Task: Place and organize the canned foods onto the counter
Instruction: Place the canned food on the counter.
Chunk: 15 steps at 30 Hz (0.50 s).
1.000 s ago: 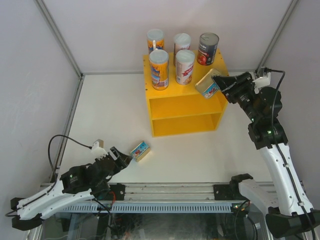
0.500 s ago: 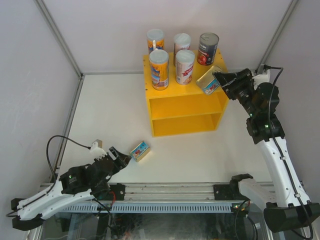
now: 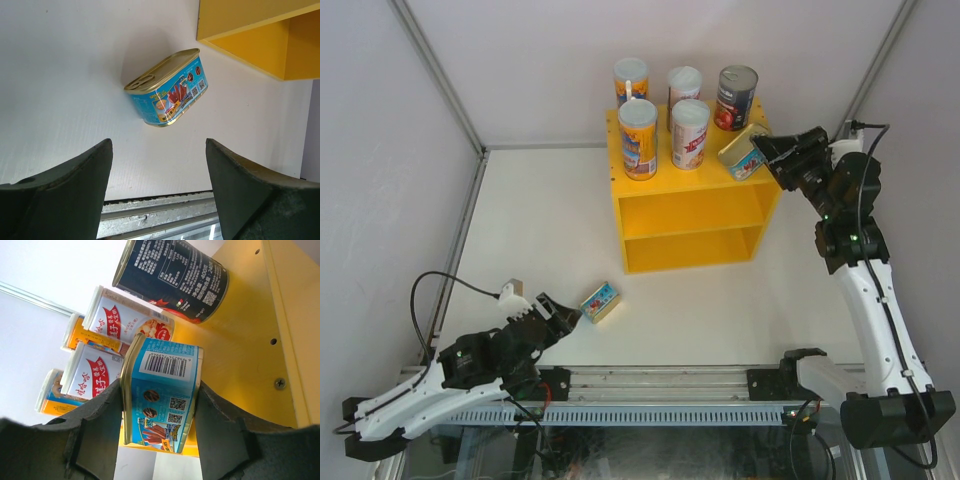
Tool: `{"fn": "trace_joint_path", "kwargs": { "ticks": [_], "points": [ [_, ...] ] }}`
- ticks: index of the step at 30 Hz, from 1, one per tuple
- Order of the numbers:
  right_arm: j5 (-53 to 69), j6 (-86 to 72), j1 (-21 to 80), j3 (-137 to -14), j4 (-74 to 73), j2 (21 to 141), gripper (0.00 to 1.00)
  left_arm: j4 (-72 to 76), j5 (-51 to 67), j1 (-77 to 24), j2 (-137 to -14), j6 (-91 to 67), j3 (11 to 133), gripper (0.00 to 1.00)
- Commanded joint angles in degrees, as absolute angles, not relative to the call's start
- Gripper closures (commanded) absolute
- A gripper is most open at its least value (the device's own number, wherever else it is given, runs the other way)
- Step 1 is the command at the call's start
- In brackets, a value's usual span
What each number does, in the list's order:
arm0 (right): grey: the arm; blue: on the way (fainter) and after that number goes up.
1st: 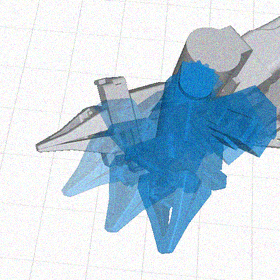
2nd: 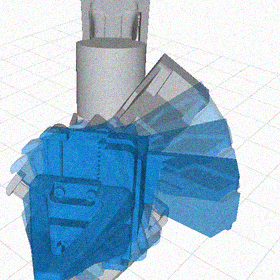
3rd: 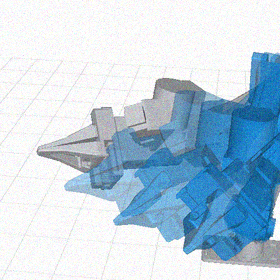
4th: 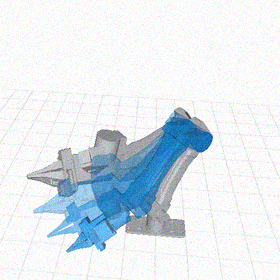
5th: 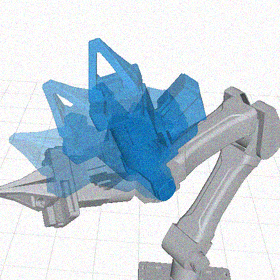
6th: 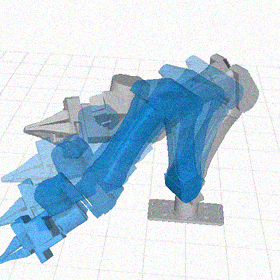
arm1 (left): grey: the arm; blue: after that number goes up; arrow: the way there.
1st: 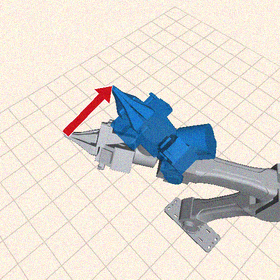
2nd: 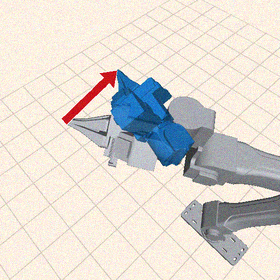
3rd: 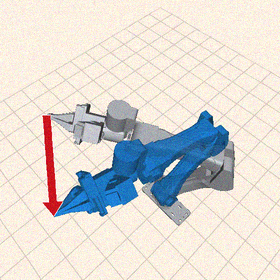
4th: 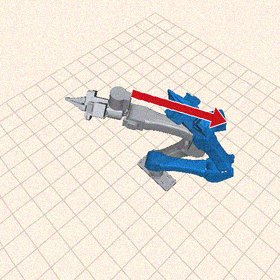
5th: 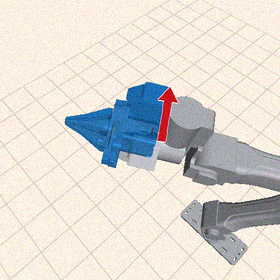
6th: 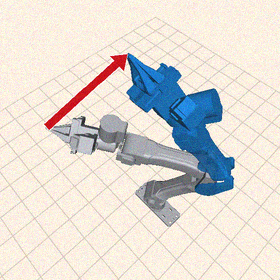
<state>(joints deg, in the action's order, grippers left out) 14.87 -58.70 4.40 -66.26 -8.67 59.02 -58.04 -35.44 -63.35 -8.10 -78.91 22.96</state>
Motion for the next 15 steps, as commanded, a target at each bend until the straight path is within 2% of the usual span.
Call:
{"fn": "trace_joint_path", "kwargs": {
  "ticks": [1, 15],
  "points": [
    [18.25, -59.16, 2.15, -69.02, -7.93, 60.14, 0.95, -57.69, -37.48, -63.13, -7.55, -78.57, 25.37, 0.21],
    [24.0, -56.91, -2.21, -72.62, -12.66, 65.75, 0.84, -57.03, -37.53, -63.19, -8.62, -79.31, 25.62, 0.21]
  ]
}}
